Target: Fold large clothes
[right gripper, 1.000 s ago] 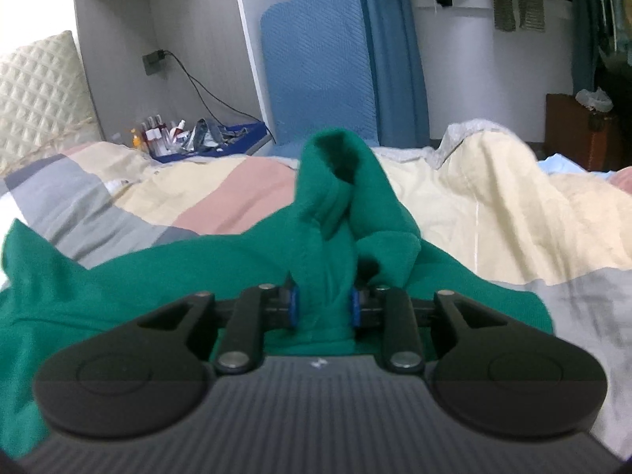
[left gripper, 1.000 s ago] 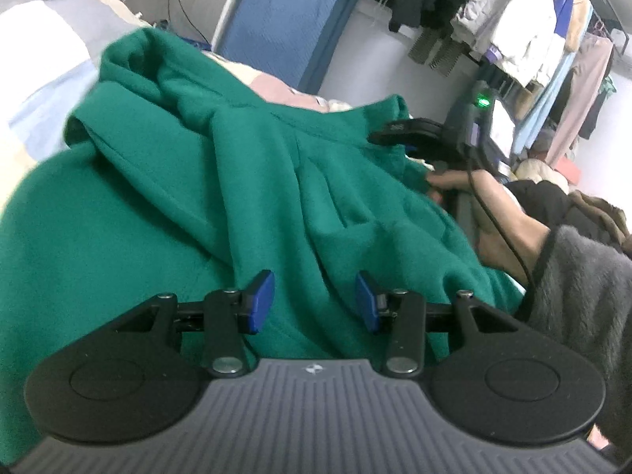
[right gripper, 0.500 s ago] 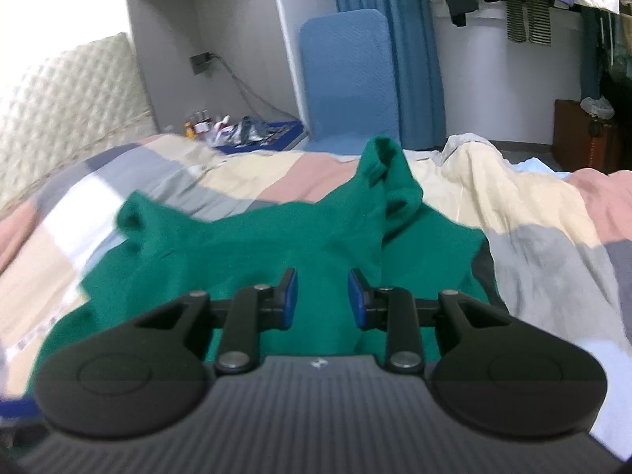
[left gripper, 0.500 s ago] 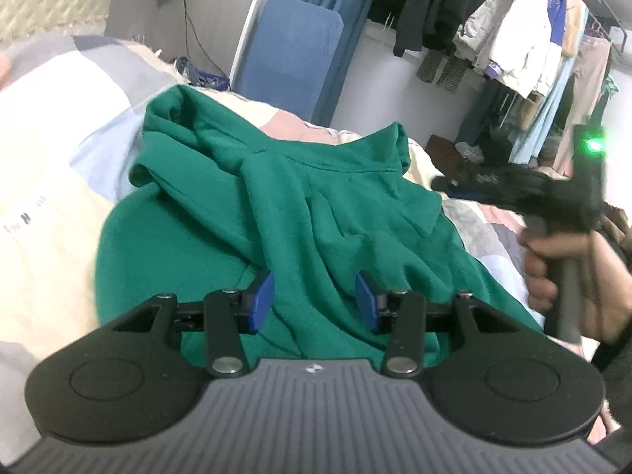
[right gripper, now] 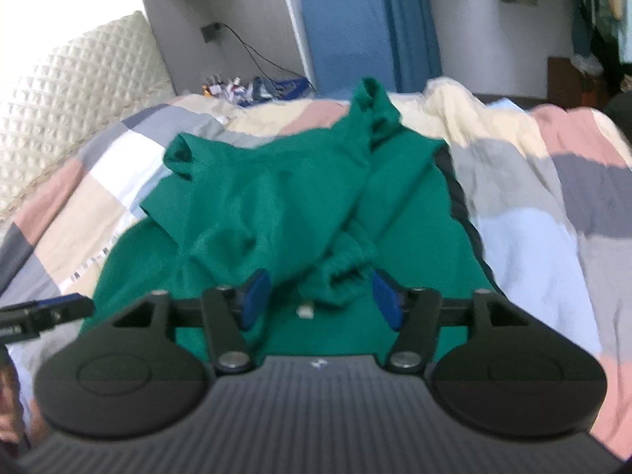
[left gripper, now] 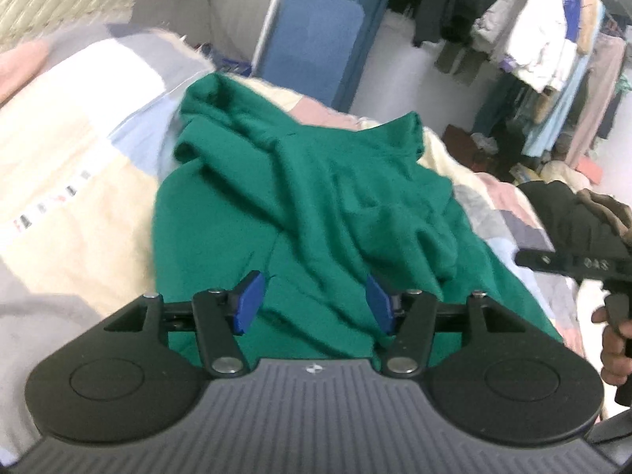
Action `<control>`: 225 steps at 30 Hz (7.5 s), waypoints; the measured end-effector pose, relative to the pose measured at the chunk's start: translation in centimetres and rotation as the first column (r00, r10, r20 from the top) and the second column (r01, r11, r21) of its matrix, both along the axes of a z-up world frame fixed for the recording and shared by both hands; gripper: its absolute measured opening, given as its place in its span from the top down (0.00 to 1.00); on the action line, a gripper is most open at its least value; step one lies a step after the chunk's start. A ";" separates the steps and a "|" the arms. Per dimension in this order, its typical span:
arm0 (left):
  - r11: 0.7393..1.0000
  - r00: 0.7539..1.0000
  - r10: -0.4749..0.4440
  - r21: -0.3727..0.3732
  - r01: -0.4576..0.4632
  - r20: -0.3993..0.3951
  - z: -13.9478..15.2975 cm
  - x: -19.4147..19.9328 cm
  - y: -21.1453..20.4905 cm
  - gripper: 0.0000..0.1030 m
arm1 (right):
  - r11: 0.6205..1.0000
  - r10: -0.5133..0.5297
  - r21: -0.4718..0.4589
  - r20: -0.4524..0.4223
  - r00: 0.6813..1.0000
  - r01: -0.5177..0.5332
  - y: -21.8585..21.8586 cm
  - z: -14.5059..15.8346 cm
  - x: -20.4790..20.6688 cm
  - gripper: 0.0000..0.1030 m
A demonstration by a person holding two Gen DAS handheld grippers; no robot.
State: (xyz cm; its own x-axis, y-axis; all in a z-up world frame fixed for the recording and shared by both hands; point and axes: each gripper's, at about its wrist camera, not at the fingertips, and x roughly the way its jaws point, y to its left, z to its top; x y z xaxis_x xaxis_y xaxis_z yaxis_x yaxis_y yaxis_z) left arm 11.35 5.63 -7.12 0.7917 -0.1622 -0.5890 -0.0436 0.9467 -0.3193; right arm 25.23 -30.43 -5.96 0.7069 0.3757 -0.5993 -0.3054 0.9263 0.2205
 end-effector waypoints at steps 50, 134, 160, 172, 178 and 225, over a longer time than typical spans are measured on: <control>0.833 0.938 0.070 -0.498 -0.242 -0.339 -8.2 1.1 8.2 0.25 | 0.934 -0.170 0.209 -0.453 0.875 0.289 -13.4 -9.5 4.2 0.16; 0.805 0.930 0.276 -0.472 -0.361 -0.241 19.4 1.8 7.3 0.86 | 0.846 -0.170 0.451 -0.277 0.946 0.284 -11.1 13.2 0.0 0.87; 0.881 0.960 0.152 -0.409 -0.239 -0.234 -3.7 27.3 13.5 0.80 | 0.804 -0.138 0.476 -0.433 0.891 0.356 -7.1 -9.4 23.9 0.84; 0.941 0.986 0.149 -0.295 -0.165 -0.074 2.8 19.4 10.8 0.22 | 0.862 -0.126 0.431 -0.327 0.937 0.266 -6.7 -4.8 19.0 0.50; 0.976 0.990 0.137 -0.174 -0.129 0.033 5.4 12.4 7.3 0.22 | 0.896 -0.090 0.406 -0.230 0.969 0.179 -7.2 -1.7 13.3 0.23; 0.994 0.994 0.102 0.022 -0.103 0.031 -2.3 12.9 2.8 0.20 | 0.919 0.391 0.000 -0.116 0.913 -0.394 21.0 -1.5 17.7 0.28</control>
